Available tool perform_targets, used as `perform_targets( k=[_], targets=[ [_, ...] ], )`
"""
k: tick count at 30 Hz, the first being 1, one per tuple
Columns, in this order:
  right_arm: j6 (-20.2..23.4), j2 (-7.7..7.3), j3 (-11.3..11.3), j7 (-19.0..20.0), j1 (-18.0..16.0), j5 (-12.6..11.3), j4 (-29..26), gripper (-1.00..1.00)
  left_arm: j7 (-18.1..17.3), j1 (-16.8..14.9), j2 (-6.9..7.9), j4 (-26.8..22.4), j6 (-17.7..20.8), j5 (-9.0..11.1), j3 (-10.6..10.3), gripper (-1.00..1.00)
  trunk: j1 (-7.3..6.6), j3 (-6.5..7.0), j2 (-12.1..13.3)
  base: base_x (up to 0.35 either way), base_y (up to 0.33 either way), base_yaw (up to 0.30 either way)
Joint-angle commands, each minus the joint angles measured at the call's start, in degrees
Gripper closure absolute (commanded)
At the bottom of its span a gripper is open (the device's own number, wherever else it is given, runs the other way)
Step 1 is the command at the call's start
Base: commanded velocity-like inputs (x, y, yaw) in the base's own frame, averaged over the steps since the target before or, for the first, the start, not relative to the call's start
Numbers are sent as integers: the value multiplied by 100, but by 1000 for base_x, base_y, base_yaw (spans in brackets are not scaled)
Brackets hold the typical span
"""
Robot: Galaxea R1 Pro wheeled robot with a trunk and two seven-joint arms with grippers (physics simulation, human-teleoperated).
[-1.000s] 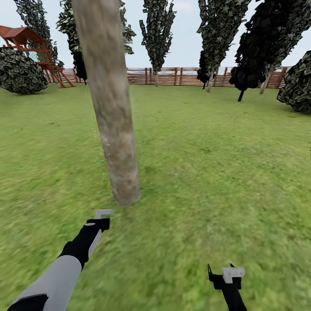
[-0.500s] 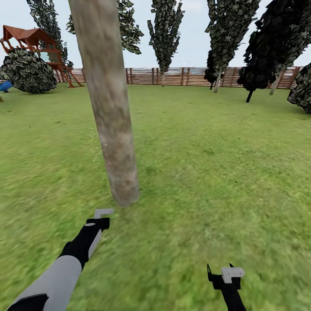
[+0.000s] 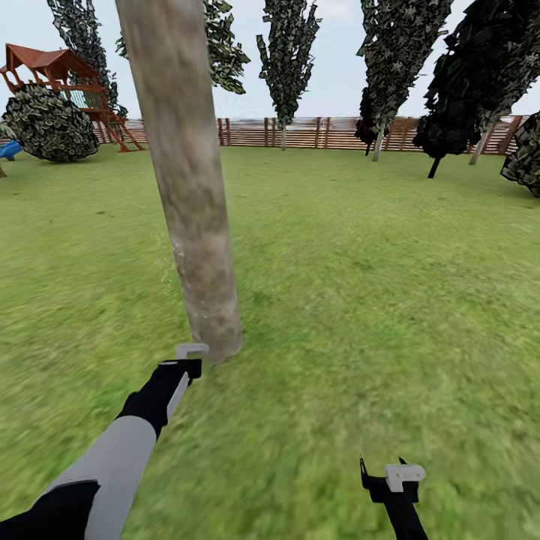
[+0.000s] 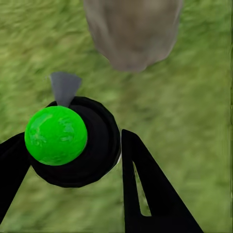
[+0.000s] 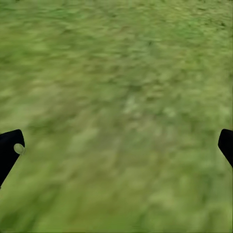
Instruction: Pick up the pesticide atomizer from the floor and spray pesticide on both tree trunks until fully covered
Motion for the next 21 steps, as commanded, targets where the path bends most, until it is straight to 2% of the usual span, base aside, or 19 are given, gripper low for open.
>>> perform_targets(
  k=[1, 4, 8, 10, 11, 13, 14, 15, 16, 17, 19, 20, 21],
  targets=[
    [-2, -2, 0, 0, 0, 0, 0, -100, 0, 1, -19, 7, 4, -12, 6, 100, 0, 0, 0, 328, 0, 0],
    [2, -1, 0, 0, 0, 0, 0, -100, -1, -1, -45, 32, 12, -3, -98, 100, 0, 0, 0, 312, 0, 0],
    [2, -3, 0, 0, 0, 0, 0, -100, 5, -2, -232, 38, 13, -1, -202, 100, 0, 0, 0, 41, 0, 0],
    [0, -3, 0, 0, 0, 0, 0, -100, 8, -32, -216, 9, 26, -14, -212, 100, 0, 0, 0, 5, 0, 0],
    [2, -3, 0, 0, 0, 0, 0, -100, 8, -49, -150, 0, 32, -18, -190, 100, 0, 0, 0, 1, 0, 0],
    [4, -3, 0, 0, 0, 0, 0, -100, 3, -75, 143, -5, 47, 10, -168, 100, 0, 0, 0, 0, 0, 0],
    [1, -3, 0, 0, 0, 0, 0, -100, 1, -90, 409, -10, 113, 33, -161, 100, 0, 0, 0, 0, 0, 0],
    [4, -3, 0, 0, 0, 0, 0, -100, 0, -101, 584, -21, 234, 44, -161, 100, 0, 0, 0, 0, 0, 0],
    [1, -3, 0, 0, 0, 0, 0, -100, 0, -98, 588, -23, 256, 44, -163, 100, 0, 0, 0, 0, 0, 0],
    [1, -3, 0, 0, 0, 0, 0, -100, -2, -95, 559, -26, 278, 46, -177, 100, 0, 0, 0, 0, 0, 0],
    [1, -3, 0, 0, 0, 0, 0, -100, -7, -93, 338, -27, 292, 39, -195, 100, 0, 0, 0, 0, 0, 0],
    [2, -3, 0, 0, 0, 0, 0, -100, -4, -92, 107, -28, 298, 20, -207, 100, 0, 0, 0, 0, 0, 0],
    [3, -3, 0, 0, 0, 0, 0, -100, -5, -97, -59, -32, 304, 10, -219, 100, 0, 0, 0, 0, 0, 0]
  ],
)
